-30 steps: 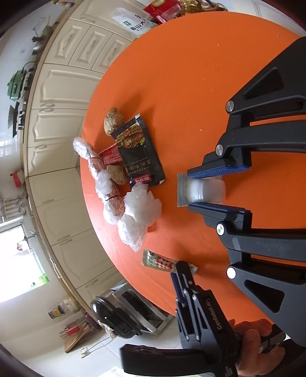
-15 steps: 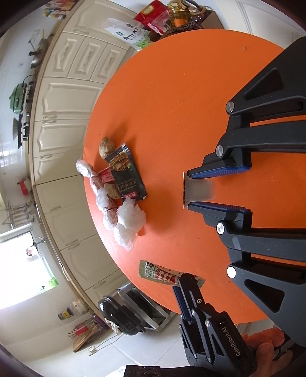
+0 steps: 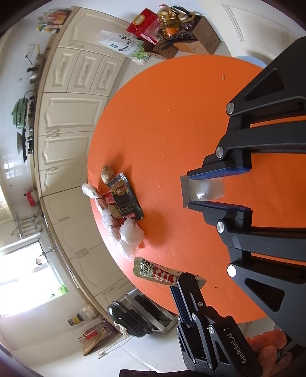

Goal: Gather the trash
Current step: 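Lift the white tray with the right tool while the left tool holds the sauce packet, then grasp the fruit jelly packet with the right tool and lift it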

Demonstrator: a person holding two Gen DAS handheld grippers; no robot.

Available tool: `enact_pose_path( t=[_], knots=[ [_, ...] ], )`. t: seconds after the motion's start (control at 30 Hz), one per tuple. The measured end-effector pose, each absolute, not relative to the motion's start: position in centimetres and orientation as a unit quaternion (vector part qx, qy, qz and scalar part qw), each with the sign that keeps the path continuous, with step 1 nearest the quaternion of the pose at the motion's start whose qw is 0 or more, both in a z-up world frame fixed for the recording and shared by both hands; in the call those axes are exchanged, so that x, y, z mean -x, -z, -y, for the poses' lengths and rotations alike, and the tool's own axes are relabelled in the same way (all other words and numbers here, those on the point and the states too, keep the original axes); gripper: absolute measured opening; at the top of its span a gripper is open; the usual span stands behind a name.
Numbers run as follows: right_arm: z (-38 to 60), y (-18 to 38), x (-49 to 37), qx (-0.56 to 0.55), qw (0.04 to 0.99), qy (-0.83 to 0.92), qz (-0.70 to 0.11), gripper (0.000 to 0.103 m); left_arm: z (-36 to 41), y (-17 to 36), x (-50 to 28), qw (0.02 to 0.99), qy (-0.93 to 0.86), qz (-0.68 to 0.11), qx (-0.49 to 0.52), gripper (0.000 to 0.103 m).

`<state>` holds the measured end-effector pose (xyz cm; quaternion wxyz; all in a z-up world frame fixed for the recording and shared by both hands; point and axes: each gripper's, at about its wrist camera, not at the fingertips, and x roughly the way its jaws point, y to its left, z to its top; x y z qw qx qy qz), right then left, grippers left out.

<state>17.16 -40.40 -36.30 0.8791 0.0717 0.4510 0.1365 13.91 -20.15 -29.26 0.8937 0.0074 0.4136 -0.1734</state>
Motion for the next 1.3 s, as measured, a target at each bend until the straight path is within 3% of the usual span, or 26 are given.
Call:
enact_pose_path(
  t=[0.07,0.3,0.37,0.43,0.5,0.73,0.9,0.97,1.0,1.03,1.3],
  knots=[
    [41.0,36.0,-17.0,-0.072,0.881,-0.133,-0.448,0.012,21.1,29.1,-14.1,0.894,0.179,-0.41,-0.01,0.013],
    [42.4,37.7,-17.0,-0.065,0.874,-0.125,-0.466,0.014,22.4,29.6,-13.7,0.891,0.186,-0.414,-0.018,0.013],
    [43.0,37.8,-16.8,-0.068,0.875,-0.115,-0.465,0.028,22.3,29.6,-13.6,0.89,0.185,-0.417,-0.018,0.013],
    [43.4,38.1,-16.5,-0.055,0.877,-0.101,-0.467,0.05,22.3,29.7,-13.5,0.889,0.186,-0.419,-0.018,0.013],
    [43.6,38.4,-16.3,-0.05,0.875,-0.101,-0.47,0.058,22.3,29.6,-13.5,0.888,0.185,-0.421,-0.018,0.013],
    [43.0,40.2,-15.7,-0.04,0.862,-0.112,-0.492,0.062,22.4,29.6,-13.3,0.886,0.185,-0.425,-0.015,0.013],
    [42.5,41.2,-14.8,-0.025,0.861,-0.116,-0.494,0.061,22.4,29.8,-13.3,0.884,0.185,-0.428,-0.015,0.013],
    [42.4,41.3,-14.6,-0.012,0.864,-0.107,-0.492,0.052,22.5,29.8,-13.2,0.884,0.185,-0.429,-0.015,0.013],
    [42.4,41.2,-14.6,-0.003,0.864,-0.102,-0.493,0.036,22.5,29.8,-13.1,0.884,0.185,-0.429,-0.015,0.013],
    [42.6,41.1,-14.6,-0.01,0.863,-0.11,-0.493,0.029,22.6,29.7,-13.1,0.884,0.186,-0.428,-0.015,0.013],
    [44.5,39.5,-14.2,-0.053,0.873,-0.113,-0.472,0.029,23.4,29.2,-12.7,0.885,0.193,-0.424,-0.022,0.013]
  ],
)
